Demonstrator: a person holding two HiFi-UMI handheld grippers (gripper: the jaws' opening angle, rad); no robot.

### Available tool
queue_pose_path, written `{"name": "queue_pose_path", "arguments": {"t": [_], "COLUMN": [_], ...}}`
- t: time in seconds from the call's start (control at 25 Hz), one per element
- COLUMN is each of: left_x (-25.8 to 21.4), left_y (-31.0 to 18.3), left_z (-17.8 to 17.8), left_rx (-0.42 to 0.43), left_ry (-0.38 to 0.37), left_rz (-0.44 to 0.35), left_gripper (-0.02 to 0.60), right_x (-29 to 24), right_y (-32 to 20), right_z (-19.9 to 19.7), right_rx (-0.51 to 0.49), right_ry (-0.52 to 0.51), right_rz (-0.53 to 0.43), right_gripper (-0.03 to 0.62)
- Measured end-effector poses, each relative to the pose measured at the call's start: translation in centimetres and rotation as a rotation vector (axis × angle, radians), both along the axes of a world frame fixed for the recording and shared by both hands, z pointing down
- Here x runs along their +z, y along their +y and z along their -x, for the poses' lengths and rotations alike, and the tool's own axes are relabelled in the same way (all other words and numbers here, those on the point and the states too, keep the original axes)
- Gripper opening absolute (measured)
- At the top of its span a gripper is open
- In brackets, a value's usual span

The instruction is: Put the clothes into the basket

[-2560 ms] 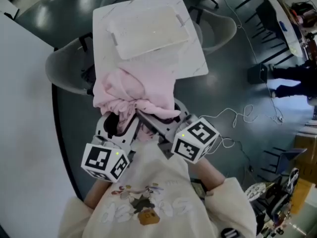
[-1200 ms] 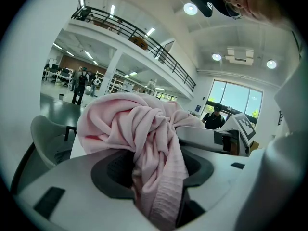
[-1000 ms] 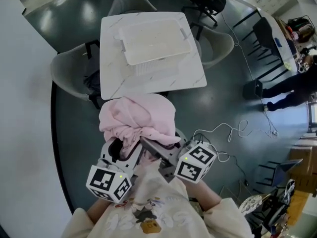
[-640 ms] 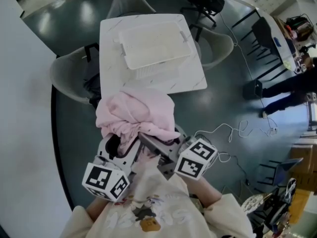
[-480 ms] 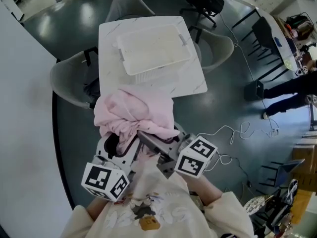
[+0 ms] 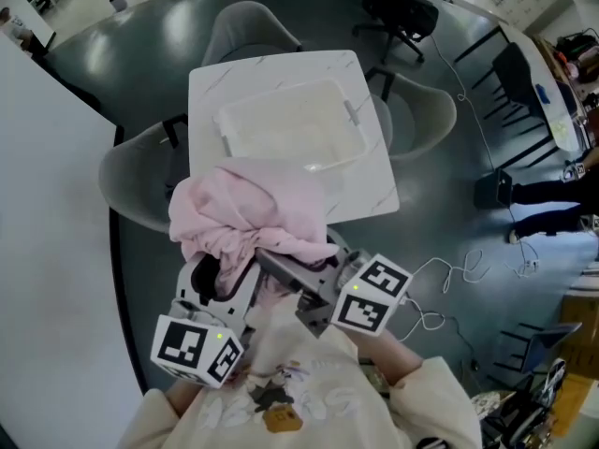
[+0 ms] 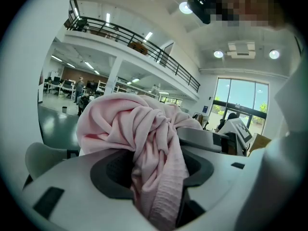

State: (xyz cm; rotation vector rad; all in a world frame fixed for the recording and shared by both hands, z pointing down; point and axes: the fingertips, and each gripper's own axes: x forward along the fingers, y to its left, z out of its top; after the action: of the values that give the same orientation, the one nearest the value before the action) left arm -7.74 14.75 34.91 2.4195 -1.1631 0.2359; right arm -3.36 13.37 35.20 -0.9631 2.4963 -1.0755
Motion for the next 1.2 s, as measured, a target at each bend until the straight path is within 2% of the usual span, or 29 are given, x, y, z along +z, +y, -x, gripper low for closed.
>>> {"name": "queue_pose_path", "arguments": {"t": [0.68, 1.2], "left_x": [-3.4, -3.9], "left_y": [-14.2, -20.2], "left_z": [-7.6, -11.2], "left_rx": [-0.079, -0.109], "left_ry": [-0.034, -0.008], "left_rz": [-0.053, -0.089], "left_gripper": [0.244, 0.244], "right_x": [-3.4, -4.1], "right_y": [-14.6, -20.7], "right_z": [-7.5, -11.3], "right_rx": [-0.073, -0.080], "right_ry": [-0.046, -0.031], "right_rz": [-0.056, -0.102], "right_gripper": [0.318, 0.318]}}
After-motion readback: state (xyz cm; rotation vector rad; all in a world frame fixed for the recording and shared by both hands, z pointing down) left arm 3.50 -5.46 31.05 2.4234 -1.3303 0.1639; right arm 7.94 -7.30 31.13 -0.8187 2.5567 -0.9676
